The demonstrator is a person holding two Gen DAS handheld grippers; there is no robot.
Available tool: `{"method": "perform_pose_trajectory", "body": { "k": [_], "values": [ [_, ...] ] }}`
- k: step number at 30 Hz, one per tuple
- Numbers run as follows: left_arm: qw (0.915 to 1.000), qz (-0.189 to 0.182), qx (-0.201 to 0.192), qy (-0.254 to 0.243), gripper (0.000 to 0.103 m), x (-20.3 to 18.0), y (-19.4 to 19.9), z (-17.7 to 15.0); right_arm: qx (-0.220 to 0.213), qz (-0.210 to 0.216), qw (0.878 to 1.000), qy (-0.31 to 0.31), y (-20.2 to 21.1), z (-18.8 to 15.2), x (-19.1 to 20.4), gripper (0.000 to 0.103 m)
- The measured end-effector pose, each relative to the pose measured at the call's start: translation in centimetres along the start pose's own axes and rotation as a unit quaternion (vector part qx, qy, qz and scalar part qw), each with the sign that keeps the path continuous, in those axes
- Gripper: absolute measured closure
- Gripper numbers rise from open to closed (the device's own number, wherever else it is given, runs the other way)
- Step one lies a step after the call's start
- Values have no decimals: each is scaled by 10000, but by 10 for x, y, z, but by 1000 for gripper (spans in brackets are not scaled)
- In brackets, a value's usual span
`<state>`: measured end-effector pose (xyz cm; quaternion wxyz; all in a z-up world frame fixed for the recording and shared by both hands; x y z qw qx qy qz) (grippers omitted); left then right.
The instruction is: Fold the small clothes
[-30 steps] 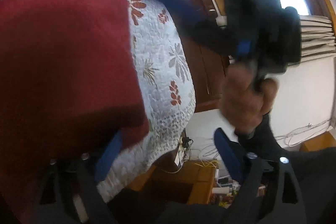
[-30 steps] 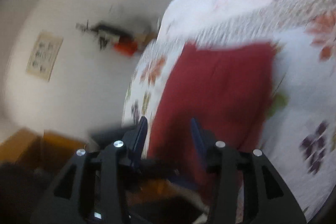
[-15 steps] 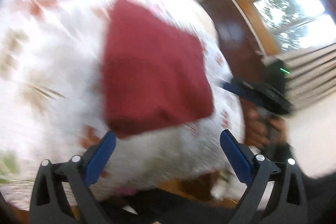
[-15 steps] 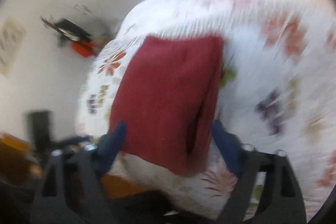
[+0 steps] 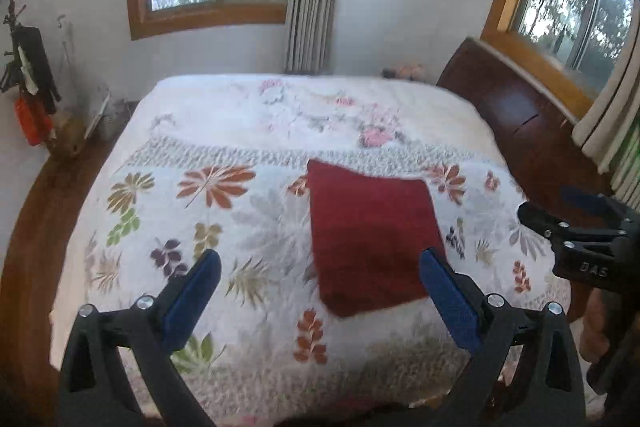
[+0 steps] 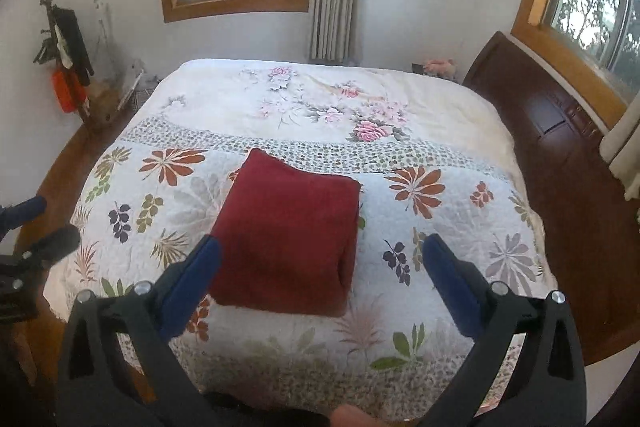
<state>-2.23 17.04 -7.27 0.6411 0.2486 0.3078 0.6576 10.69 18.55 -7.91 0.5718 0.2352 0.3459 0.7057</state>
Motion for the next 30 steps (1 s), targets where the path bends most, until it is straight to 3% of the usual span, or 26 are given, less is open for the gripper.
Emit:
{"method": "perform_pose_trajectory", "body": {
  "k": [13,25,30],
  "values": [
    [9991,-147,402,62,4,-18,-8,-33,464,-198,9986,-183,10,-28,16,3],
    [9988,-197,436,-93,4,-29,-12,-44,523,-623,9965,-174,18,-45,11,3],
    [9988,-264,414,-69,4,-27,-11,-45,580,-527,9968,-156,18,-49,17,3]
  ]
}}
Point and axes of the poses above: each gripper's, at about its wrist camera, not at the fingertips, and y roughly against the way its jaws point, x to its left, z to its top, the point moved 8 cm from there along -y, roughly the way its jaws point, and after that the axes turned 3 degrees about -y, right-handed, at the moved point
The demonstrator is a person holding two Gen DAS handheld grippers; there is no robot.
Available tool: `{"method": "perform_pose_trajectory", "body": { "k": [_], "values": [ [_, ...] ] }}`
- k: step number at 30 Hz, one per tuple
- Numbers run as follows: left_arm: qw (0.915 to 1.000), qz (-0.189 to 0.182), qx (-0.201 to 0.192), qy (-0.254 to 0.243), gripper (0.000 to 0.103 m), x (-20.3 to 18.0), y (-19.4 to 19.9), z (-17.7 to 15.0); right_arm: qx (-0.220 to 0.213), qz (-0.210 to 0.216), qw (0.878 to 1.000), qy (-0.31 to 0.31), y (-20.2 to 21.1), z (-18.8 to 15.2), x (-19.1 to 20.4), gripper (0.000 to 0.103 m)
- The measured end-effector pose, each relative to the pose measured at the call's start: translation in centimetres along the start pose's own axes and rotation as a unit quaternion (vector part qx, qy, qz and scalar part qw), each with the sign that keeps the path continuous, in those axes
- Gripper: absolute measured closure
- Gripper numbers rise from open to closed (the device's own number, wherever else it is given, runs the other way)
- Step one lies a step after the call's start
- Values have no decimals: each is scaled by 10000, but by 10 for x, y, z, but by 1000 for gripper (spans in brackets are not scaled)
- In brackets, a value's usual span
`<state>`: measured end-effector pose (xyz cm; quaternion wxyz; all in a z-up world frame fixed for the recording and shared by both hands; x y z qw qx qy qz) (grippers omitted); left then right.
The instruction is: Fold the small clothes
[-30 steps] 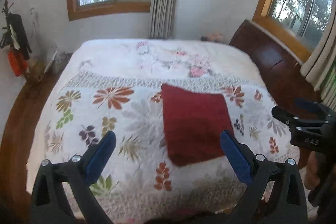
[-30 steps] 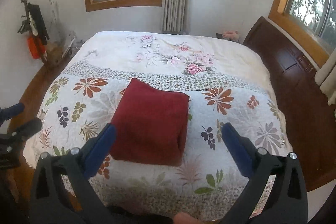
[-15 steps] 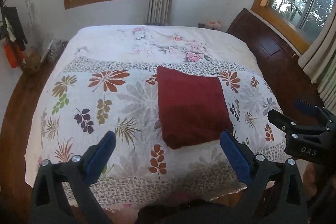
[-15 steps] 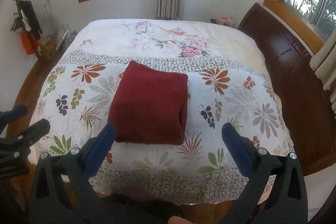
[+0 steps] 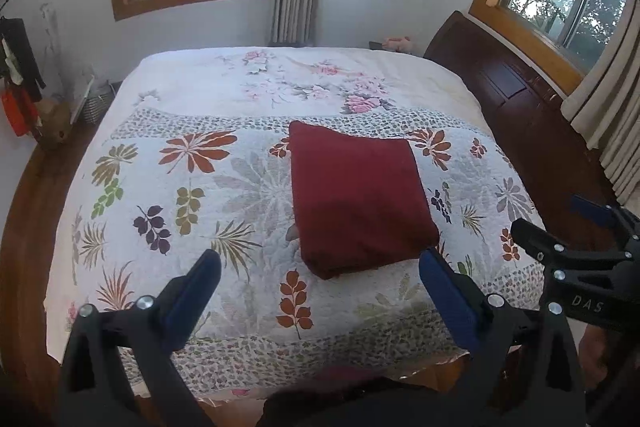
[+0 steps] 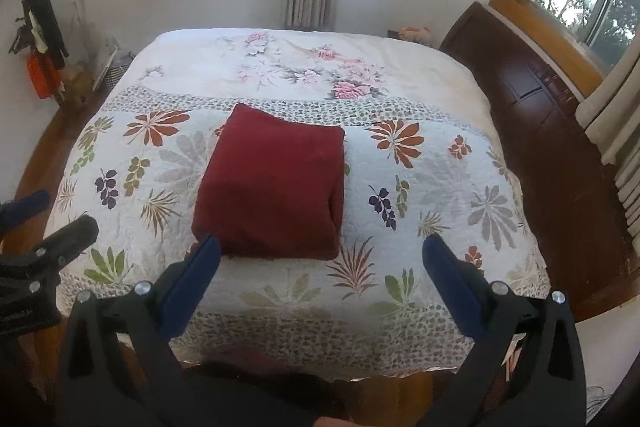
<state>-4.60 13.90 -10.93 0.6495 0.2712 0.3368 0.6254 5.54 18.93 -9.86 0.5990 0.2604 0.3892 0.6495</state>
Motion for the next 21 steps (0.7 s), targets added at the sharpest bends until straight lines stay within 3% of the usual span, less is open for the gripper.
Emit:
{"method": "perform_pose_trajectory", "body": {
  "k": [5,10,21],
  "values": [
    [10000,1,-3,35,4,3,0,1,-2,107,9999,34,0,0,7,3],
    [10000,-36,26,35,4,2,-2,1,58,607,9981,-82,-3,-1,18,3],
    [9999,-15,51,124,4,9,-7,4,-58,585,9983,-27,-5,7,26,3]
  ]
}}
Point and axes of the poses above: each gripper's, at about its wrist camera, not at the fingertips, and y roughly against the way its jaws point, x to its left, z to its top, the point moved 8 cm from there along -y, roughly the way its jaws point, and after that the axes turned 3 degrees about -y, right-handed, at the moved point
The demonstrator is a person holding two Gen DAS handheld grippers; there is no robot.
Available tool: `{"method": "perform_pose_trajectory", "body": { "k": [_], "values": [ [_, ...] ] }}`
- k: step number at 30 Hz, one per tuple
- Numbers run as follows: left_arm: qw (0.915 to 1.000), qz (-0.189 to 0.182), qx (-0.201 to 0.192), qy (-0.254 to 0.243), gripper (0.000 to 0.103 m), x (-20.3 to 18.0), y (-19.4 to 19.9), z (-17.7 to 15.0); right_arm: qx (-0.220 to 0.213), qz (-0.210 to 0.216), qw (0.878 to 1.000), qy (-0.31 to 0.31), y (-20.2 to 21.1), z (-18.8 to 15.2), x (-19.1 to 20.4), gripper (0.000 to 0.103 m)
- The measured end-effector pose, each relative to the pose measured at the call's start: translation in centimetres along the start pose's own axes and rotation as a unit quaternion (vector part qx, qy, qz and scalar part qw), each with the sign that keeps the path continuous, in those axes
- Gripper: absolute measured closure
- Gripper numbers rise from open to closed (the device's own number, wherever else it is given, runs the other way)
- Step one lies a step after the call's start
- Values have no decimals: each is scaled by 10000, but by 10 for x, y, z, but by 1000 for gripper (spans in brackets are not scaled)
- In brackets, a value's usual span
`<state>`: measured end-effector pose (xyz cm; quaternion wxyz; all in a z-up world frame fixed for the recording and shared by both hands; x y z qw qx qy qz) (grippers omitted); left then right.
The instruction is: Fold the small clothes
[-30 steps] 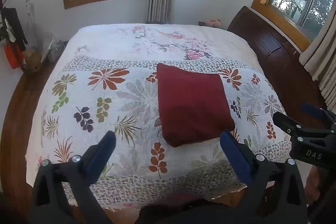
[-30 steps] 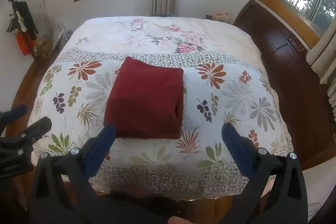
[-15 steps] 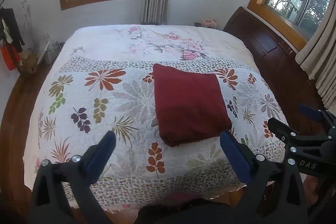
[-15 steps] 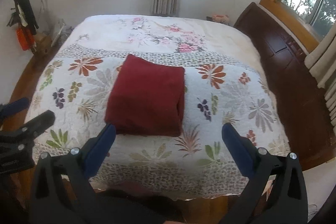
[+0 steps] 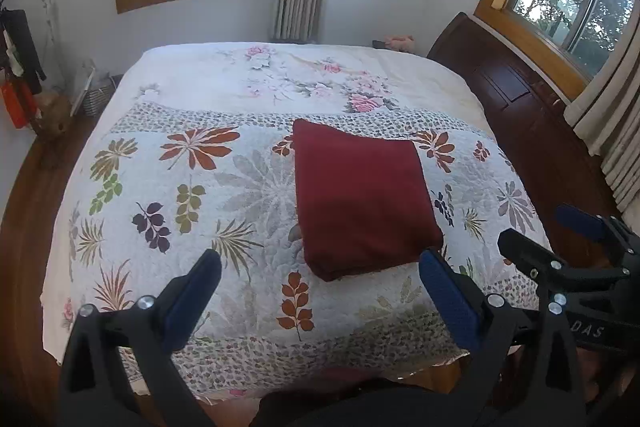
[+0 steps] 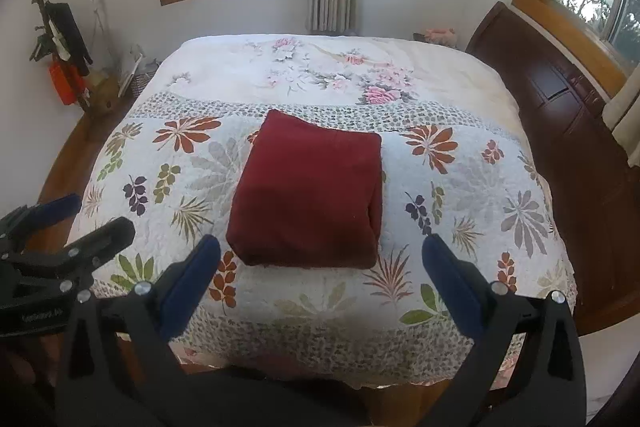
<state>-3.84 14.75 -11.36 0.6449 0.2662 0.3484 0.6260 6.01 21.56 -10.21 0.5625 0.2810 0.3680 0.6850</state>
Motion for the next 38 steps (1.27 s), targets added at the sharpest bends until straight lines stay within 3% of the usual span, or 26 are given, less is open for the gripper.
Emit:
{"method": "perform_pose_trajectory", "body": {
  "k": [38],
  "values": [
    [9998,126,150,24,4,7,-14,13,145,-151,9997,-133,-26,17,-16,3]
  ]
}}
Point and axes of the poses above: each gripper's, at about its wrist camera, not at the fingertips, and y roughly against the way its jaws point, x to its left, z to its top, the point moved 8 cm from there along -y, roughly the way its jaws point, and after that the axes turned 3 degrees about -y, right-handed, at the moved point
